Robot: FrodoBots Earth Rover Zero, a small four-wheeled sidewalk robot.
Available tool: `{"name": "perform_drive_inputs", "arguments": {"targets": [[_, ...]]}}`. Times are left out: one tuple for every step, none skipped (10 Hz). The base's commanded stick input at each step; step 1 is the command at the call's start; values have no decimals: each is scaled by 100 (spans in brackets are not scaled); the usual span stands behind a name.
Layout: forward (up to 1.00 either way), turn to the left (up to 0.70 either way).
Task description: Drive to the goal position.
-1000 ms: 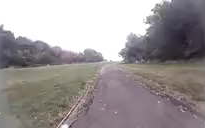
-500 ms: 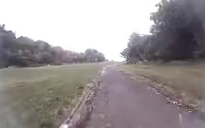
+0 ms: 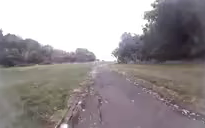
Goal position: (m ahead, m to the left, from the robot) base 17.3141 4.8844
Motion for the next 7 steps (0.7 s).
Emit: {"name": "perform_drive_inputs", "arguments": {"targets": [[100,0],[100,0],[100,0],[100,0],[100,0],[100,0],[100,0]]}}
